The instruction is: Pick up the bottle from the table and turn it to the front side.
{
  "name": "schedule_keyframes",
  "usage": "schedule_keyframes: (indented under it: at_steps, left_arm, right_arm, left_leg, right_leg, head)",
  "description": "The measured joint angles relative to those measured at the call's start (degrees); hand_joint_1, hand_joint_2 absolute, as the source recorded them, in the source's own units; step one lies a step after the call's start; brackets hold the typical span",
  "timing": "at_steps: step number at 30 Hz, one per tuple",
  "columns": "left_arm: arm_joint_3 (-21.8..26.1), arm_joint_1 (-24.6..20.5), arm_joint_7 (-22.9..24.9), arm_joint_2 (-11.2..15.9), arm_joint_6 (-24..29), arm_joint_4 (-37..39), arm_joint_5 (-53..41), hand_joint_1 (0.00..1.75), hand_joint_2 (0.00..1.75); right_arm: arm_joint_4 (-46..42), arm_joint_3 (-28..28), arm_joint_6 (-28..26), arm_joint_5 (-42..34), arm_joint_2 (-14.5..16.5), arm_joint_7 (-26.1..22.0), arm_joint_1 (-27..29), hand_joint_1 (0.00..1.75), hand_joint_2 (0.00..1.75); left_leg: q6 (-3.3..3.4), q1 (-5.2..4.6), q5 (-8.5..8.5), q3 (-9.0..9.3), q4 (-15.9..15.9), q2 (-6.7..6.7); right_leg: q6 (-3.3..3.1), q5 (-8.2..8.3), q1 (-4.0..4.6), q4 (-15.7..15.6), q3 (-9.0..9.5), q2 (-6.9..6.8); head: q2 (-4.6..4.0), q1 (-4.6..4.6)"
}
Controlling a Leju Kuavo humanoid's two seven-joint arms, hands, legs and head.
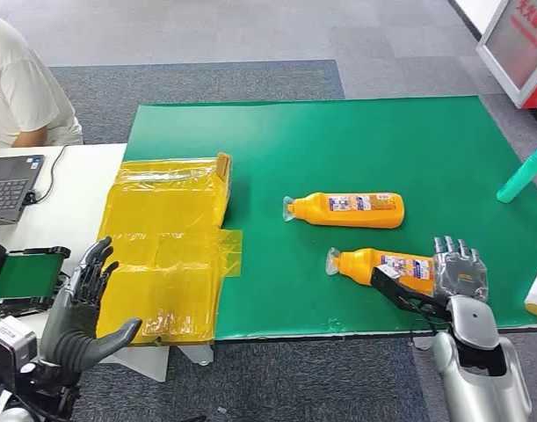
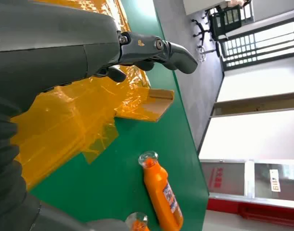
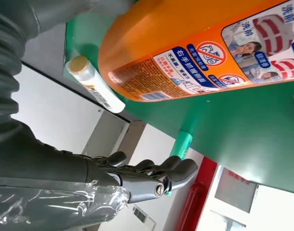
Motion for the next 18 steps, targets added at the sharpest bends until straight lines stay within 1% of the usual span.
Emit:
schedule_keyframes:
  at_steps: [3,6,8,12,18]
  left_arm:
    - [-0.5,0.0,-0.2,0.5,0.0,0.0,0.6,0.0,1.75]
    - [-1.3,0.0,-0.7,1.4,0.1,0.0,0.8,0.0,1.75]
    - [-1.9,0.0,-0.9,2.0,0.3,0.0,0.8,0.0,1.75]
    - [-2.6,0.0,-1.0,2.8,0.9,0.0,0.8,0.0,1.75]
    - [-3.3,0.1,-1.1,3.6,1.1,0.0,1.2,0.0,1.75]
  right_arm:
    - [1.5,0.9,0.0,0.0,-1.1,-0.8,-0.7,0.0,1.75]
    - [4.5,2.0,-0.1,0.0,-2.9,-2.6,-2.1,0.0,1.75]
    - [6.6,2.2,-0.2,0.0,-3.6,-3.7,-3.2,0.0,1.75]
    - [9.9,2.2,-0.2,0.0,-4.2,-5.1,-4.9,0.0,1.75]
    - [12.8,1.7,0.6,0.0,-4.3,-7.3,-6.6,0.0,1.75]
  left_leg:
    - [0.0,0.0,0.0,0.0,0.0,0.0]
    - [0.01,0.0,0.01,0.0,0.0,0.0]
    - [0.01,0.0,0.01,0.0,0.0,0.0]
    - [0.01,0.0,0.02,0.01,0.0,0.0]
    - [0.01,0.0,0.02,0.0,0.0,0.0]
  right_leg:
    - [0.0,0.01,0.0,0.0,0.0,0.0]
    - [0.01,0.02,0.0,0.0,0.01,0.0]
    - [0.02,0.02,-0.01,0.0,0.0,0.0]
    - [0.02,0.02,0.0,0.0,-0.01,0.0]
    - [0.02,0.02,0.0,0.0,-0.01,0.0]
  head:
    - [-0.01,0.0]
    - [0.0,-0.01]
    - [-0.01,-0.01]
    - [0.0,-0.01]
    - [-0.02,0.0]
